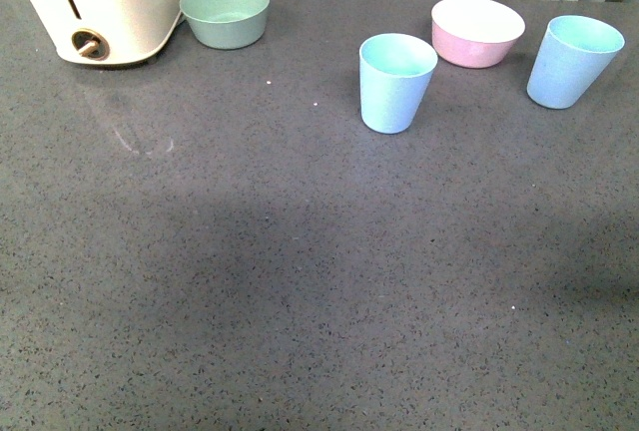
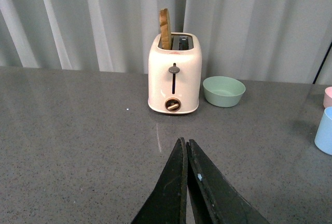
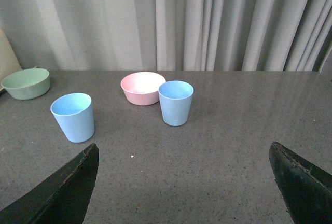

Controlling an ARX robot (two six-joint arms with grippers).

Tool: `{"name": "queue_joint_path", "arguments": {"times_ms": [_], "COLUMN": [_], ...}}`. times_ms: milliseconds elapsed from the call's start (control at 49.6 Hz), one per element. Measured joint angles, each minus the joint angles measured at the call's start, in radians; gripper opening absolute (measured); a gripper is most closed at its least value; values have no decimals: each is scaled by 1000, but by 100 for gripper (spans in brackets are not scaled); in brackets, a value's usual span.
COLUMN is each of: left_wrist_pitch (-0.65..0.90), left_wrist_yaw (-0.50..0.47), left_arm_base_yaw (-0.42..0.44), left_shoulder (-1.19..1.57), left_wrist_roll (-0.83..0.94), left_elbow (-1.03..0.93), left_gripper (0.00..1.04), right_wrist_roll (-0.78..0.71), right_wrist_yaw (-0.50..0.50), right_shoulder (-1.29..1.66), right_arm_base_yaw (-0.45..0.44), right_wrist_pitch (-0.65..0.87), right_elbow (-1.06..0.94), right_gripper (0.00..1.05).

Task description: Stack blue cups with both arms

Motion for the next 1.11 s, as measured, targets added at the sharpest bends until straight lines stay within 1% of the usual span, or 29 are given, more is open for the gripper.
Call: {"name": "queue_joint_path", "arguments": {"times_ms": [81,101,121,161,181,201,242,322,342,423,504,584,624,645,685,745,886,987,1108], "left_wrist_pitch": [0,0,0,0,-1,-1,-1,-1,-1,-1,-1,-1,-1,-1,-1,-1,-1,-1,-1], "left_wrist_yaw": [0,0,0,0,0,0,0,0,0,0,0,0,0,0,0,0,0,0,0], "left_arm_base_yaw": [0,0,0,0,0,0,0,0,0,0,0,0,0,0,0,0,0,0,0], "left_shoulder": [0,0,0,0,0,0,0,0,0,0,0,0,0,0,0,0,0,0,0], "left_wrist_roll": [0,0,0,0,0,0,0,0,0,0,0,0,0,1,2,2,2,2,2], "left_elbow": [0,0,0,0,0,0,0,0,0,0,0,0,0,0,0,0,0,0,0], "left_gripper": [2,4,6,13,16,20,25,38,39,55,71,89,96,98,96,96,96,96,96], "right_wrist_roll": [0,11,33,68,113,131,148,146,135,57,-67,-190,-259,-294,-353,-428,-543,-654,-719], "right_wrist_yaw": [0,-3,-14,-43,-66,-89,-127,-183,-197,-265,-307,-330,-329,-326,-318,-318,-314,-303,-286], "right_shoulder": [0,4,22,65,129,173,239,360,402,596,840,1070,1193,1251,1361,1469,1630,1773,1898], "right_arm_base_yaw": [0,-1,-6,-18,-43,-65,-103,-175,-195,-255,-278,-278,-270,-265,-252,-232,-189,-147,-110], "right_wrist_pitch": [0,-6,-47,-138,-209,-236,-238,-183,-156,-32,101,130,127,125,103,72,-10,-86,-140], "right_elbow": [0,2,14,47,79,95,109,137,150,234,346,469,544,583,672,771,940,1109,1262], "right_gripper": [96,96,96,96,96,96,96,96,96,96,96,96,96,96,96,96,96,96,96]}}
